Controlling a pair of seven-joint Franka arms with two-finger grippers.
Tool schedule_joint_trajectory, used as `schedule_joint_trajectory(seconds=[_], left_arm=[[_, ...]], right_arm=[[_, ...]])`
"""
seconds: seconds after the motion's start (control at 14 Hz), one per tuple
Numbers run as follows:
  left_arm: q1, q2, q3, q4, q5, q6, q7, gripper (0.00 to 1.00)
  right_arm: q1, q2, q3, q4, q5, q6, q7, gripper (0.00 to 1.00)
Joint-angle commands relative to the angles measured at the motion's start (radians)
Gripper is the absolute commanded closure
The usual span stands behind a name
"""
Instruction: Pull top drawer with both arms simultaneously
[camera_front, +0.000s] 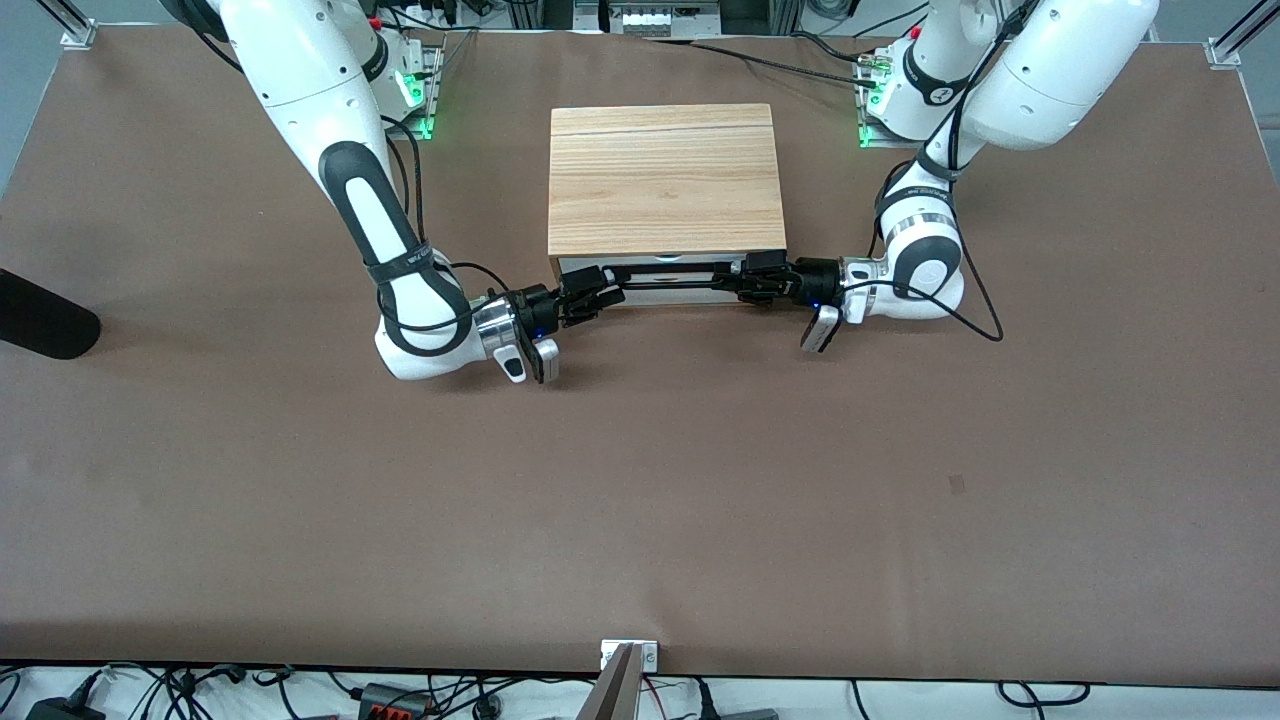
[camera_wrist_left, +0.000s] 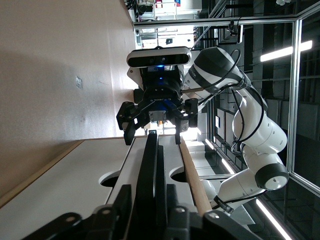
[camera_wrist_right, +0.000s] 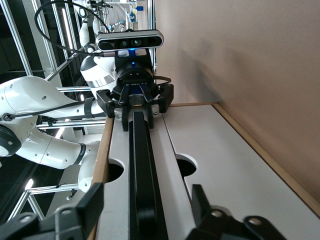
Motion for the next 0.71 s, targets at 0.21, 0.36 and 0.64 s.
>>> schedule_joint_trajectory(seconds=[0.21,0.36,0.64], left_arm=[[-0.013,0.011,-0.014,-0.001,-0.032,0.003,0.031,0.9],[-0.013,0.011,-0.014,-0.001,-0.032,0.003,0.031,0.9],[-0.013,0.011,-0.014,-0.001,-0.032,0.003,0.031,0.93]], right_arm=[[0.012,-0.004,-0.001,-0.016,0.024,-0.003,-0.071,0.47],[0.013,-0.004,-0.001,-0.018,0.024,-0.006,-0.069,0.48],[0.015,-0.004,0.004,-0.022,0.024,-0.014,-0.065,0.77]])
